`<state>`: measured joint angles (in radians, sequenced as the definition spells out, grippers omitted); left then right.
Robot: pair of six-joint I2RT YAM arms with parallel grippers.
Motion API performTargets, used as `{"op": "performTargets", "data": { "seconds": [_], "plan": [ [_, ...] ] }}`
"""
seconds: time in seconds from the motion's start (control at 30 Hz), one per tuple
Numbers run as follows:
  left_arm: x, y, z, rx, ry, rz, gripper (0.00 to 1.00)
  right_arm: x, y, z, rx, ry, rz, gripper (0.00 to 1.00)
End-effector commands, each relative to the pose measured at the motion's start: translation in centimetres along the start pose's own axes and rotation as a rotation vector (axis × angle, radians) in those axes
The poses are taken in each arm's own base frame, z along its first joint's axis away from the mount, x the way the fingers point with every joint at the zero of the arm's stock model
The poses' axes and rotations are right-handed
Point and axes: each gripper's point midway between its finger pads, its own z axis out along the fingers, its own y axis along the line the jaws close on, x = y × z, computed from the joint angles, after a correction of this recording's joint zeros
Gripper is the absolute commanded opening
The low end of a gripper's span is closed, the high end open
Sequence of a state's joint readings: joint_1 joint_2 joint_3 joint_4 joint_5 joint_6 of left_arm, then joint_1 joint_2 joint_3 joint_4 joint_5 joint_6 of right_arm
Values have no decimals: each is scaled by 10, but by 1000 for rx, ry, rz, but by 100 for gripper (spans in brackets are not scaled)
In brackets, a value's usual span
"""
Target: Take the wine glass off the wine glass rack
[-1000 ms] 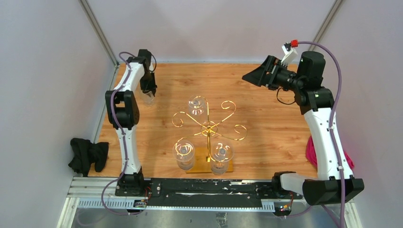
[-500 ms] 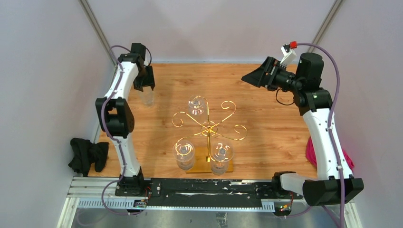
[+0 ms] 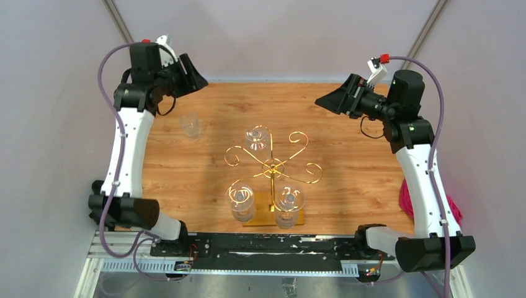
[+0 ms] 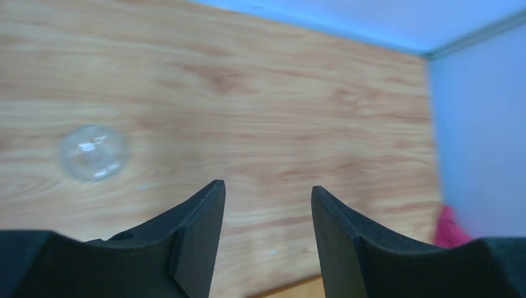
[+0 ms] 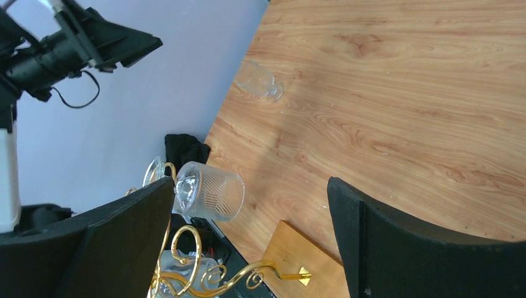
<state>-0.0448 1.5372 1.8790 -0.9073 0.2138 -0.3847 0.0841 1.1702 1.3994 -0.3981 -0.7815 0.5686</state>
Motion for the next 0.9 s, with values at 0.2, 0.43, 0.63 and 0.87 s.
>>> {"op": "performTargets", "data": {
  "seconds": [0.2,0.43,0.63,0.87],
  "plan": [
    [33,-138,-52,745,7,-248,62,-6,23,-9,-88,-23,-22,98],
    [76,-154,-52,753,94,-253,62,-5,21,-9,-81,-23,-18,98],
    [109,-149,-57,713,139,-235,62,-4,23,-12,-80,-29,-20,98],
    [135,-148,-69,713,171,-249,61,-3,21,-12,-73,-32,-14,98]
  ]
}}
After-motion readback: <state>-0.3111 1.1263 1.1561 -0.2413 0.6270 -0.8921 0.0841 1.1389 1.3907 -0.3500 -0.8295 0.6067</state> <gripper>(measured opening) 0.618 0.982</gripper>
